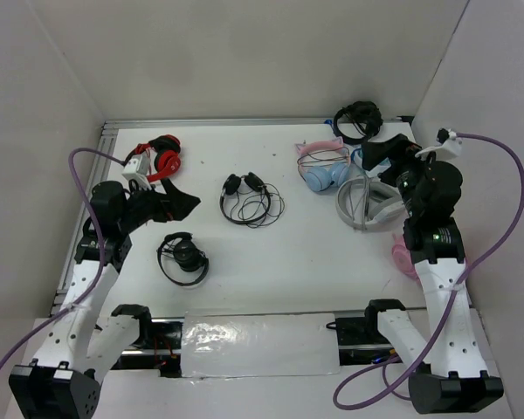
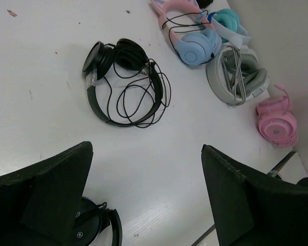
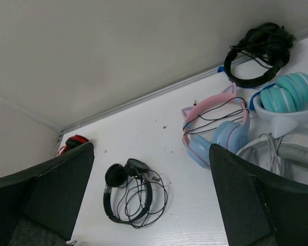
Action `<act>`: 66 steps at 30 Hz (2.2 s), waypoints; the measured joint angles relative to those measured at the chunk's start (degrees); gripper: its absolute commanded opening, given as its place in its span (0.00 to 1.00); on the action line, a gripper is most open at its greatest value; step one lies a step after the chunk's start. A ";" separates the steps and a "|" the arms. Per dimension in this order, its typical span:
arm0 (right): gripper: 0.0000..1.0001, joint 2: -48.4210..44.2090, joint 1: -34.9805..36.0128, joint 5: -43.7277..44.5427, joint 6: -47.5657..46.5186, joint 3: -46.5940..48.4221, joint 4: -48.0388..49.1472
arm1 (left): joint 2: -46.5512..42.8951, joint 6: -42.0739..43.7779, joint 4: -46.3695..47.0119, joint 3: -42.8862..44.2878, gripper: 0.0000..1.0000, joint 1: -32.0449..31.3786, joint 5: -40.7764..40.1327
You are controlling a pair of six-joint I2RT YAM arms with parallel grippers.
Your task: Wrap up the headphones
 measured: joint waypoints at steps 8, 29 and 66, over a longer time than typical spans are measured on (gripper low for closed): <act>1.00 5.68 1.01 -7.32 -4.92 4.07 -3.67 | 3.06 0.00 0.02 -0.02 0.99 0.00 2.01; 1.00 69.00 29.55 -0.37 -25.88 32.61 -11.67 | 3.10 0.02 -1.36 -0.07 0.99 0.24 3.48; 0.00 55.58 41.16 22.32 -2.64 22.93 -3.63 | 27.78 -10.82 2.36 7.23 0.99 -11.10 1.03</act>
